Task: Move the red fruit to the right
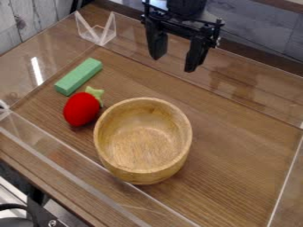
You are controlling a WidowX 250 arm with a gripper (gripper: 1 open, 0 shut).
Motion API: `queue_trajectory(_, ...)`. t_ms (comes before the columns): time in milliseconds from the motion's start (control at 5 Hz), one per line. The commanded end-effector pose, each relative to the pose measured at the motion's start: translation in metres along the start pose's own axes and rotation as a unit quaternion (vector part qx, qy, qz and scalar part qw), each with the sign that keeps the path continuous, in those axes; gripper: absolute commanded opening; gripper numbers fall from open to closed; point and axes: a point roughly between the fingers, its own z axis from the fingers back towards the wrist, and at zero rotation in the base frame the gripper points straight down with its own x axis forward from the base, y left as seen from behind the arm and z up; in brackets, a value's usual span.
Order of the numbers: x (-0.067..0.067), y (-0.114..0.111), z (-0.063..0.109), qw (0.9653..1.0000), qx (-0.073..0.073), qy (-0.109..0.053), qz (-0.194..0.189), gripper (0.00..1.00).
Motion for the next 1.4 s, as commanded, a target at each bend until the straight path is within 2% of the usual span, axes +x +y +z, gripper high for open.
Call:
queue_trajectory(0,-0.010,0.004,-0.011,0.9999,-0.001,0.014,0.006,1.00)
queue_trajectory(200,-0.029,0.019,-0.024,0.9999,-0.001,0.015,0.007,1.00)
queue_trajectory(400,-0.045,0.040,-0.030,0.9999,0.002,-0.004,0.013,1.00)
queue_trajectory(600,-0.061,0.065,-0.025,0.9997,0.005,-0.023,-0.007,1.00)
queue_trajectory(800,-0.073,0.084,-0.021,0.9989,0.008,-0.042,-0.020,1.00)
queue_trajectory(1000,-0.084,0.102,-0.024,0.9979,0.008,-0.055,-0.033,1.00)
queue_trajectory(1200,-0.084,0.102,-0.034,0.9973,0.006,-0.059,-0.043,1.00)
